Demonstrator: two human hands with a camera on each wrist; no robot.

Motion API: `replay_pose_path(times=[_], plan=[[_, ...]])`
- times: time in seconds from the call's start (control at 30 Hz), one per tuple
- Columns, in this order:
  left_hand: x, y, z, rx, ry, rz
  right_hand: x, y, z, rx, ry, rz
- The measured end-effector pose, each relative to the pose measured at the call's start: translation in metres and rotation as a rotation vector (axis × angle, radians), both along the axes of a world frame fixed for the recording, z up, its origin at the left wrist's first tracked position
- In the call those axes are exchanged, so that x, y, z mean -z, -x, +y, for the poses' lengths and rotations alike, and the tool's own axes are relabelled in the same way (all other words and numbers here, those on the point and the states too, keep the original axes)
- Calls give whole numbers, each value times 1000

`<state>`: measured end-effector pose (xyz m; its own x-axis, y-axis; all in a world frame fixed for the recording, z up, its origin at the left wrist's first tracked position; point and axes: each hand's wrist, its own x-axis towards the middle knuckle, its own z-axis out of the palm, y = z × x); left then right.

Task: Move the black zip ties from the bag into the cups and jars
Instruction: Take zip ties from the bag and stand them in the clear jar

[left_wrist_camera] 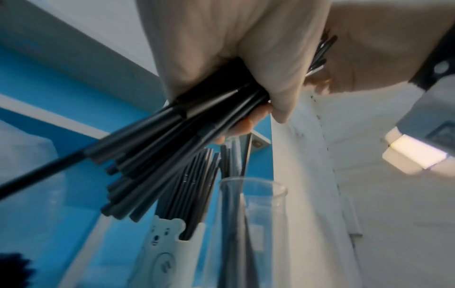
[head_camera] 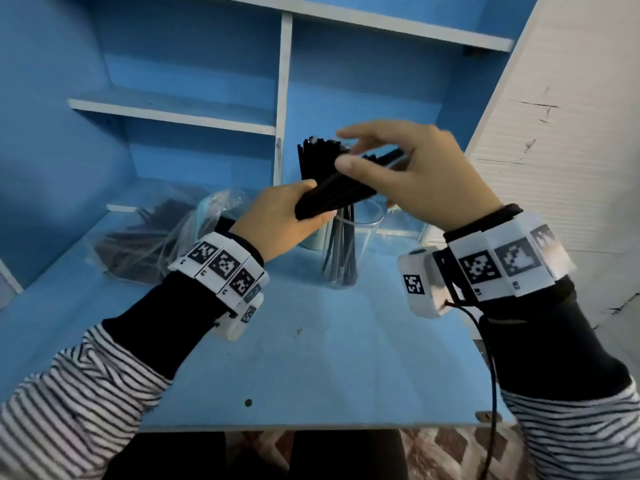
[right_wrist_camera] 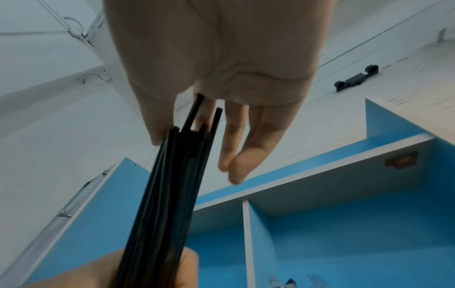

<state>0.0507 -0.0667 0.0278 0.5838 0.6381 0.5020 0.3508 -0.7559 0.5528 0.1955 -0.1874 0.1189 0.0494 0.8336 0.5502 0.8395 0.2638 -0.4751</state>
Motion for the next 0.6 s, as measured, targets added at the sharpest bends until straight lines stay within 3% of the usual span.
replay_pose_path(times=[0.23,0.33,0.5,0.6], plan=[[0,-20,-18,150,250,-177,-4,18,12,-73,-329,74],[14,-19,-13,142,321,-114,8,22,20,-106,-273,51],[27,-2,1,56,376,60,41,20,31,-119,24,-35],[26,1,1,36,436,37,48,20,35,-123,-29,-1]])
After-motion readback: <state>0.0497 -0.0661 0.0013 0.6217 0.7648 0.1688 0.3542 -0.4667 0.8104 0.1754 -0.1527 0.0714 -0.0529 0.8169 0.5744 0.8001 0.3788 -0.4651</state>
